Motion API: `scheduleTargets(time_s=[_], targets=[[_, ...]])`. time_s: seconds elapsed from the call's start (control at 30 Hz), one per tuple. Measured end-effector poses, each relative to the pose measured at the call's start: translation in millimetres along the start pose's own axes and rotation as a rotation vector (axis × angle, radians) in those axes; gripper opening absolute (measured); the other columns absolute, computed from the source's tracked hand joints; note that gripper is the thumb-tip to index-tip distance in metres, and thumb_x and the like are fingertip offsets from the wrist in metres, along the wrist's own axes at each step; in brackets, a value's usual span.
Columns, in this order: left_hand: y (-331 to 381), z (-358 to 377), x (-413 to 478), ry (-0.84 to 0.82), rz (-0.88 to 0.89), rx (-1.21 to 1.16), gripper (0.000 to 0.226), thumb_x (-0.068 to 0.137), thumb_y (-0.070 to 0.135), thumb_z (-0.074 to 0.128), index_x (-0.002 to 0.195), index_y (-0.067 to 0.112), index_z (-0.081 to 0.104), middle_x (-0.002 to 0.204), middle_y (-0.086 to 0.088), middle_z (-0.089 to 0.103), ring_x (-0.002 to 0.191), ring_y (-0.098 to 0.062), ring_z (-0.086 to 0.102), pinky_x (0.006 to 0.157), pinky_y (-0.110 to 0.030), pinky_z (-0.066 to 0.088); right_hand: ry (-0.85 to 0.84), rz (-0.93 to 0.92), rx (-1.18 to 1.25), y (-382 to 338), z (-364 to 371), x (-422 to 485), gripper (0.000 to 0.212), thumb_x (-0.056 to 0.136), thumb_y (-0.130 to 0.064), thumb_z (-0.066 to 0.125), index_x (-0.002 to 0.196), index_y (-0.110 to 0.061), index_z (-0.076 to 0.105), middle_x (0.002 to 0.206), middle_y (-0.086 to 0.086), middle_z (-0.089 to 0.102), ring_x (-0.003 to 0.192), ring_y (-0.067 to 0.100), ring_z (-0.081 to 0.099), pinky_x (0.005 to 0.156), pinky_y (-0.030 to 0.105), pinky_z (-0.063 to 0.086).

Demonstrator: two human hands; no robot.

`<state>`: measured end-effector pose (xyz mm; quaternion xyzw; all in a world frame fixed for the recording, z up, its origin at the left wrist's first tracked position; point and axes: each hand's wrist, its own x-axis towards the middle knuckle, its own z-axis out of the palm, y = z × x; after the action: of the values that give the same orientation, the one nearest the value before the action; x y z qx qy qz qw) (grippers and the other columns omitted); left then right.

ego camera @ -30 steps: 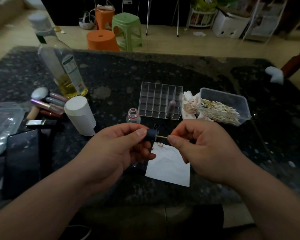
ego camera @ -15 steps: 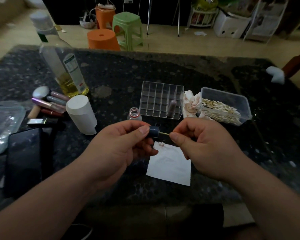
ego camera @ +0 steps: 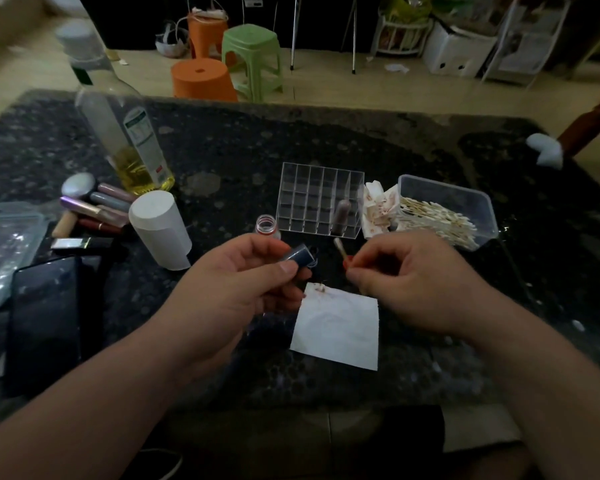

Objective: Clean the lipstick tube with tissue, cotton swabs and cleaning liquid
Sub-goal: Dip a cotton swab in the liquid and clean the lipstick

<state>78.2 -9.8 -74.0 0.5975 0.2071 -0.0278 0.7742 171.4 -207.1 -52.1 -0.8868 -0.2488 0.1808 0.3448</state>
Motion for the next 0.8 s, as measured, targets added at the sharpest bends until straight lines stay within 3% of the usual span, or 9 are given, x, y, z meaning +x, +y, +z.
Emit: scheduleTargets(time_s=[0.1, 0.27, 0.53, 0.8], targets=[[0, -2, 1, 0.027, 0.014, 0.042, 0.020, 0.085, 0.000, 0.068, 0.101, 0.010, 0.063, 0.095, -0.014, 0.078, 0.075, -0.023, 0.071, 0.080, -0.044, 0.057, 0.078, 0.150, -0.172, 22, -15, 15, 0.019, 0.088, -0.024, 0.072, 0.076, -0.035, 0.064, 0.083, -0.010, 0.066, 0.074, 0.002, 0.060, 0.059, 0.016, 0.044], [-1, -5, 2, 0.017, 0.011, 0.093, 0.033, 0.072, 0.006, 0.075, 0.104, 0.011, 0.065, 0.092, -0.011, 0.077, 0.077, -0.024, 0.072, 0.076, -0.039, 0.056, 0.070, 0.352, -0.295, 59, 1, 37, 0.019, 0.087, -0.020, 0.072, 0.072, -0.030, 0.065, 0.083, -0.003, 0.067, 0.073, 0.010, 0.061, 0.063, 0.026, 0.050], [-4, -7, 7, -0.007, -0.063, 0.079, 0.027, 0.084, 0.003, 0.071, 0.108, 0.014, 0.073, 0.099, -0.010, 0.077, 0.075, -0.018, 0.069, 0.072, -0.033, 0.056, 0.036, 0.373, -0.391, 71, 25, 54, 0.015, 0.089, -0.023, 0.067, 0.078, -0.031, 0.064, 0.084, -0.005, 0.064, 0.075, 0.011, 0.060, 0.068, 0.031, 0.055], [-1, -9, 7, 0.010, -0.088, -0.028, 0.019, 0.091, 0.006, 0.061, 0.106, 0.006, 0.072, 0.080, -0.009, 0.074, 0.061, -0.015, 0.060, 0.056, -0.028, 0.054, 0.010, 0.393, -0.399, 75, 26, 59, 0.006, 0.087, -0.024, 0.069, 0.092, -0.027, 0.070, 0.088, -0.004, 0.065, 0.078, 0.013, 0.061, 0.072, 0.033, 0.057]])
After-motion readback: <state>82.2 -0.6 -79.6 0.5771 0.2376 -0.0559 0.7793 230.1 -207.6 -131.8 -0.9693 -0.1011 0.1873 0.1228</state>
